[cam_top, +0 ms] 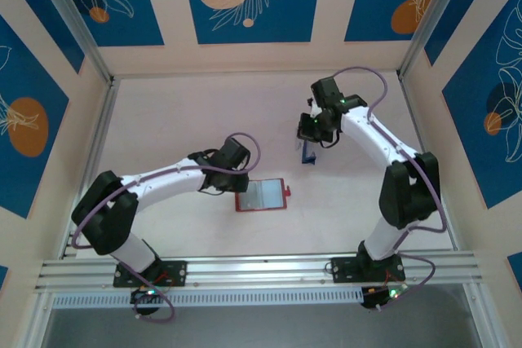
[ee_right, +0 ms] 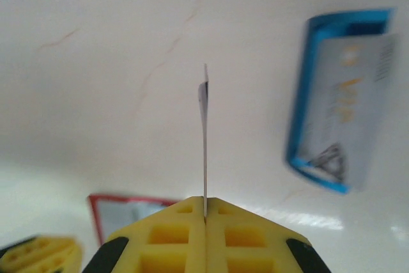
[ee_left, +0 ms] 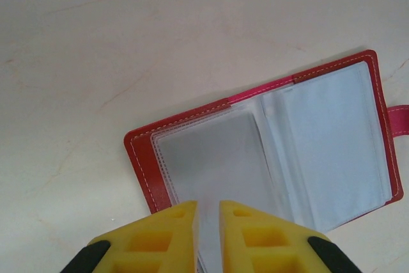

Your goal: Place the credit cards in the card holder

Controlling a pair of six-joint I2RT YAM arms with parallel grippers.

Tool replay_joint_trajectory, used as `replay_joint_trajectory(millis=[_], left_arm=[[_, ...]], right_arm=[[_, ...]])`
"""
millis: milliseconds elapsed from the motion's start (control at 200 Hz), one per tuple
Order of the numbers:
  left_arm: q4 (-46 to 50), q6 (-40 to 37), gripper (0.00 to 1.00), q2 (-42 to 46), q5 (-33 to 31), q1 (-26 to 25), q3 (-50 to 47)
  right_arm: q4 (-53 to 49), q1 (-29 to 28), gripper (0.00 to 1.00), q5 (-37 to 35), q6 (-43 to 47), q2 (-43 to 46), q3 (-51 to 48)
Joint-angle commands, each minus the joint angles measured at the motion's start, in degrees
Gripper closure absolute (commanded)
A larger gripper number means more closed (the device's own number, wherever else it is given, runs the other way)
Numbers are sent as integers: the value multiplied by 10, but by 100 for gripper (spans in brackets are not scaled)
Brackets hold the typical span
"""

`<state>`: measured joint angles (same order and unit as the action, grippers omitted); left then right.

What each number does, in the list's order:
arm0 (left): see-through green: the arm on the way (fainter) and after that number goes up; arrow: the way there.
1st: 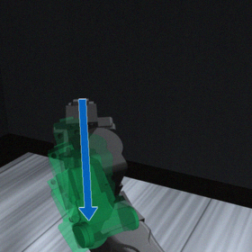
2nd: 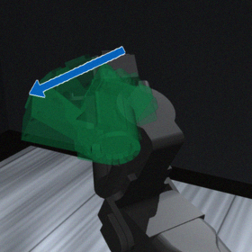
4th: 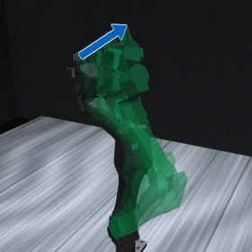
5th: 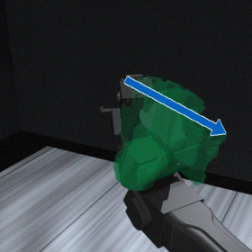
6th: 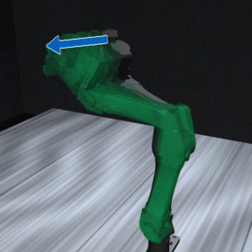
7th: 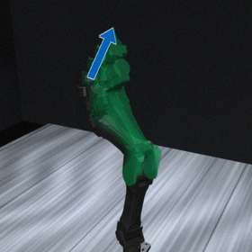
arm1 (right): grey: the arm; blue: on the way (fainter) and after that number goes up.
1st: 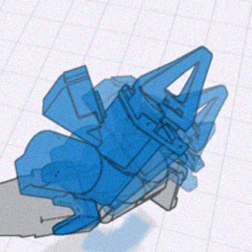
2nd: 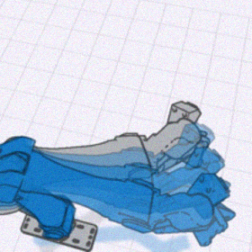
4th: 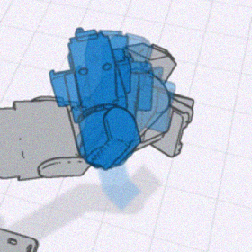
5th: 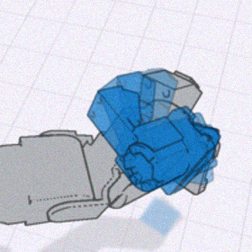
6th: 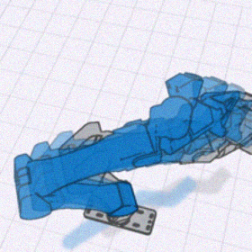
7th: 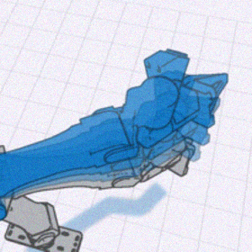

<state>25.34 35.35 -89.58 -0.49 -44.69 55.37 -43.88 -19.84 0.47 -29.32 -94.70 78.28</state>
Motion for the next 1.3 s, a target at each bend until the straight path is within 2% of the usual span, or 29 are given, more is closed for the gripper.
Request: replay_joint_trajectory(millis=[0, 170, 385, 600, 765, 1080, 1295], left_arm=[[-12, -18, 84, 1, 24, 6, -5], [-24, -15, 84, -30, 41, -1, 9], [-37, -1, 88, -62, 33, -15, 3], [-10, 4, 91, -71, -21, -15, -2], [5, 4, 91, -59, -57, -17, -12], [7, 11, 91, -65, -70, -23, -18], [9, 10, 91, -65, -69, -26, -17]], right_arm=[[40, -22, 100, 101, -7, 25, -54], [86, -56, 100, 140, -27, 51, -104], [101, -110, 100, 128, -39, 48, -132], [148, -147, 100, 147, -53, 28, -167], [177, -156, 100, 164, -63, 11, -183], [213, -163, 100, 150, -71, -5, -222], [302, -166, 100, 139, -111, 8, -276]])
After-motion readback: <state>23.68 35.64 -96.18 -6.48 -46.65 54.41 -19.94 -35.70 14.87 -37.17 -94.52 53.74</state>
